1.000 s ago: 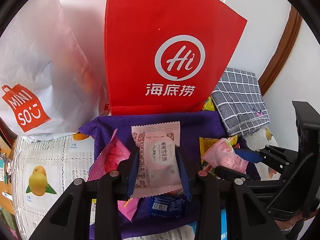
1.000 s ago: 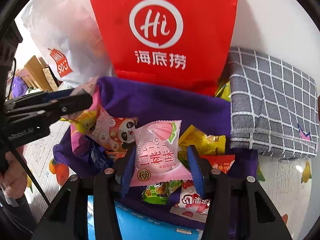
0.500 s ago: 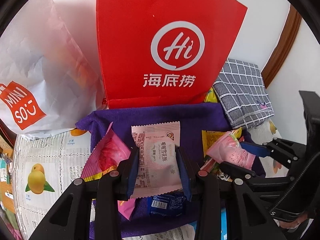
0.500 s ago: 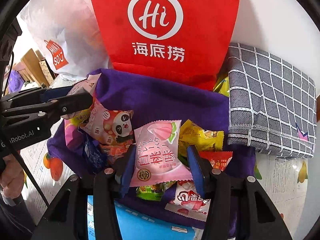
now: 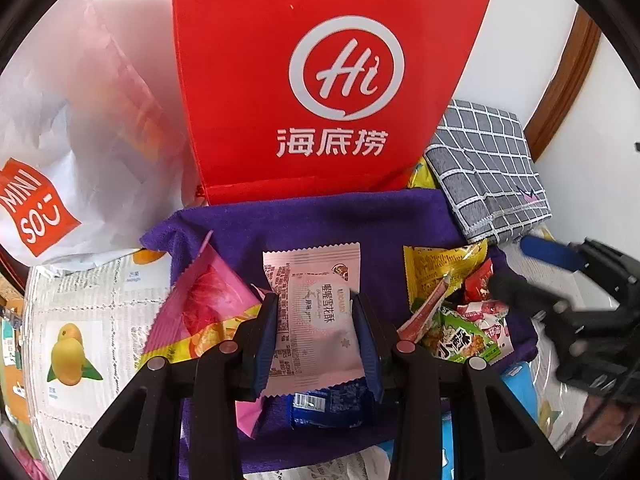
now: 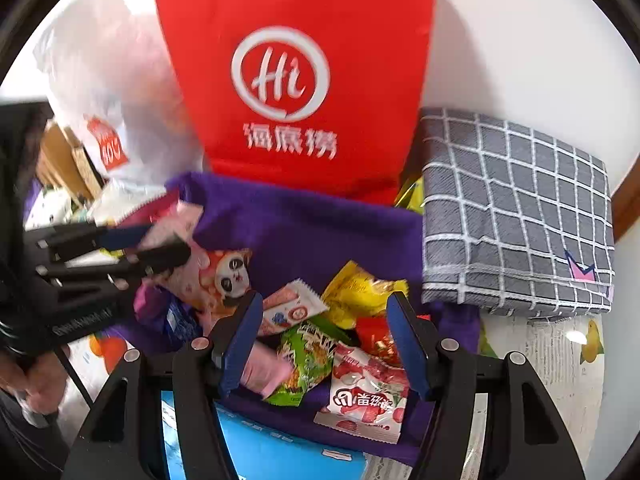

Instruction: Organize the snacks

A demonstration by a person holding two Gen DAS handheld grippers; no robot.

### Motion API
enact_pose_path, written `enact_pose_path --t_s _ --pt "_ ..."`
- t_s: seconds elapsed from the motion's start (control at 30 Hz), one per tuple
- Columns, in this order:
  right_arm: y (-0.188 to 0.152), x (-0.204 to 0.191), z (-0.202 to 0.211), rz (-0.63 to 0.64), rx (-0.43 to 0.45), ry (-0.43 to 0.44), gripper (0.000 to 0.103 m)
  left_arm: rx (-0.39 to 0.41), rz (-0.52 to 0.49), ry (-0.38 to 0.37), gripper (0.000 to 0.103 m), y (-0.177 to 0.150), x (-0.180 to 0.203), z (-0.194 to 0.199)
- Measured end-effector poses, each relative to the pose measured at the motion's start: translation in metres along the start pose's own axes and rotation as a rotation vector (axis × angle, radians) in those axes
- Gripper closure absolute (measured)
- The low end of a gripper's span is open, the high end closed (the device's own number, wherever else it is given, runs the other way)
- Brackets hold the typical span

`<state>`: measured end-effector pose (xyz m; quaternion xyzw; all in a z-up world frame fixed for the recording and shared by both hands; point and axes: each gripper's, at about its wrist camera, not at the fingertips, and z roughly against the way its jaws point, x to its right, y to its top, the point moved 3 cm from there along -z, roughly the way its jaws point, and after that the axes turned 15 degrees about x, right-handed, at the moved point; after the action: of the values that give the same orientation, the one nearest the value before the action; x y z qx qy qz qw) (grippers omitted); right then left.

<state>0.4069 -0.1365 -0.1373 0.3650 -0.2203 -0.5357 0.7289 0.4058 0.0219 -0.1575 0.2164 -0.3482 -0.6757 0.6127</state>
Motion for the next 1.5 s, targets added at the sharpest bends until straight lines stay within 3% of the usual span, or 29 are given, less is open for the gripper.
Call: enact_pose_path --t_s 0.27,0.53,0.7,0.93,1.3,1.5 --pt "0.013 0.015 0.017 -0.087 0.070 -0.006 0.039 -0.026 -0.019 -0.005 0.067 -0.006 0.008 -0.005" --pt "0.013 0.018 0.019 -0.108 0.071 -0.004 0.039 -0.021 -0.010 -0.020 0.066 -0.003 0.008 -0.004" --pt "0.011 0.013 0.019 -0.092 0.068 -0.001 0.039 0.016 -0.006 -0.025 0.051 0.002 0.007 0.003" --pt "0.011 0.010 0.020 -0.074 0.071 -0.003 0.039 0.030 0.020 -0.029 0.038 0.005 0.004 0.007" --pt "0.013 0.008 0.028 -0.072 0.094 -0.010 0.037 0.045 0.046 -0.031 0.037 0.008 0.001 0.013" --pt "0.013 0.001 0.029 -0.014 0.073 -0.058 0.037 0.042 0.035 -0.043 0.037 0.008 0.007 0.016"
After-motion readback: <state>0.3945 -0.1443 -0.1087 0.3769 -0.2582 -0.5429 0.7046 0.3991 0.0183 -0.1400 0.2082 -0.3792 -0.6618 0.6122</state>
